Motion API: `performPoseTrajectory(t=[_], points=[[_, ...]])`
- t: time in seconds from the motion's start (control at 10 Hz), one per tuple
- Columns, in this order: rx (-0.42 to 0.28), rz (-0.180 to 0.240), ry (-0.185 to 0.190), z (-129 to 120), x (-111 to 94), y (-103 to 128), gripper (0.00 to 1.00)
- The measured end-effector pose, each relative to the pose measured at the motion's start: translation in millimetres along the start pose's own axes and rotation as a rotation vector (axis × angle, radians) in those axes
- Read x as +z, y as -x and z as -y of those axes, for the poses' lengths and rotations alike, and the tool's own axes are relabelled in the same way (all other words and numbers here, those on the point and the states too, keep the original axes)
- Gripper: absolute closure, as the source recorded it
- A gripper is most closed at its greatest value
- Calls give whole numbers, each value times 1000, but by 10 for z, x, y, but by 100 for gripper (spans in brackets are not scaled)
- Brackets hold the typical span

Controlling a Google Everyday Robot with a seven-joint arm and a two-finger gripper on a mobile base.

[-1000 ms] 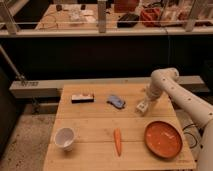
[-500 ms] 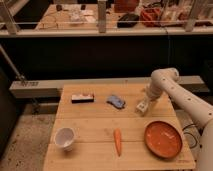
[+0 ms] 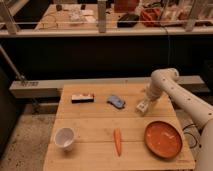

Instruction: Place the bottle in the ceramic bowl

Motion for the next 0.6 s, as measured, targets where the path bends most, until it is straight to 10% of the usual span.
performPoseTrajectory(t=[0.6], points=[[-2, 4, 1, -1, 13, -1, 20]])
